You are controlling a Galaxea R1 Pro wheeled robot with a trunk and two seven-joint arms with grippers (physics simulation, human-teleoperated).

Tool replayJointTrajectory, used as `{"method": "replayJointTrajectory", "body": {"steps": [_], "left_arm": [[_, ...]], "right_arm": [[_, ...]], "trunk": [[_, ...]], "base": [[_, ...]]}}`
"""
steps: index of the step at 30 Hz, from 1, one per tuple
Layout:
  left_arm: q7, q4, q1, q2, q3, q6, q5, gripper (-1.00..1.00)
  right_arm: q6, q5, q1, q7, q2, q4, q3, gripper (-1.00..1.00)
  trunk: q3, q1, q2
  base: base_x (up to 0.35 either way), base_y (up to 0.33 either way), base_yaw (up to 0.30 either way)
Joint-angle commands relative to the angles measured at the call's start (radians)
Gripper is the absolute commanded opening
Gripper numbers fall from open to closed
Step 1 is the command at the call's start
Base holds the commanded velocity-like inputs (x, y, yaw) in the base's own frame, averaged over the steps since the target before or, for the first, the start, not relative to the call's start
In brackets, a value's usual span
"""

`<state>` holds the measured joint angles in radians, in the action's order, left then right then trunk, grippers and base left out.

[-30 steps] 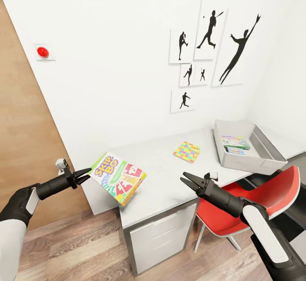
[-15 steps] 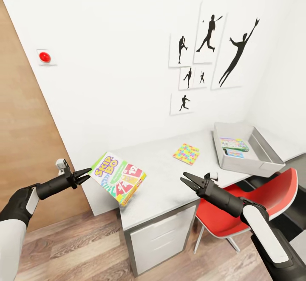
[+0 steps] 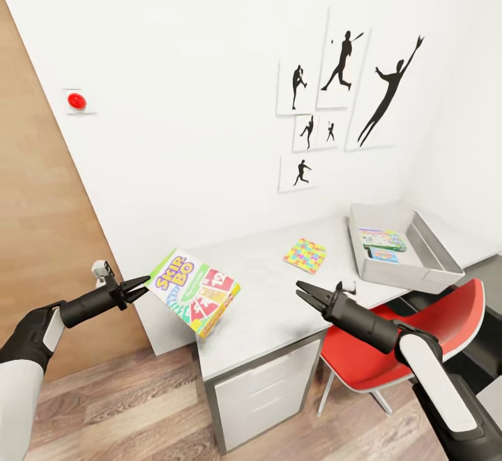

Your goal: Put all the toys in the child's room - the three board games (two on the bed and one on the table), the two jigsaw puzzles on the table, and the tennis ball on the table - inside the toy box on the table in the child's room.

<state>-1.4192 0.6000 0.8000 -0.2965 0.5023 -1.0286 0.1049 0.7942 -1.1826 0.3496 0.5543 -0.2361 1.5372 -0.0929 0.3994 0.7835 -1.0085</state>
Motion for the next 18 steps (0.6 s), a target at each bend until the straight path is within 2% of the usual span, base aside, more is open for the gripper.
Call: {"method": "replayJointTrajectory", "body": {"steps": [1, 7, 18], "left_arm": [[-0.003, 0.0, 0.001, 0.0, 0.001, -0.01, 0.0, -1.0], [-0.003, 0.0, 0.001, 0.0, 0.001, -0.01, 0.0, -1.0], [-0.003, 0.0, 0.001, -0.001, 0.001, -0.01, 0.001, -1.0]], "right_arm": [[0.003, -0.004, 0.001, -0.027, 0.0, 0.003, -0.001, 1.0], [0.003, -0.006, 0.0, -0.07, 0.0, 0.013, -0.003, 1.0], [0.007, -0.017, 0.0, -0.049, 0.026, 0.015, -0.002, 1.0]], "trunk": [[-0.002, -0.004, 0.007], [-0.021, -0.027, 0.049], [-0.055, -0.069, 0.126]], "base": [[0.0, 0.0, 0.0], [0.0, 0.0, 0.0], [0.0, 0.0, 0.0]]}}
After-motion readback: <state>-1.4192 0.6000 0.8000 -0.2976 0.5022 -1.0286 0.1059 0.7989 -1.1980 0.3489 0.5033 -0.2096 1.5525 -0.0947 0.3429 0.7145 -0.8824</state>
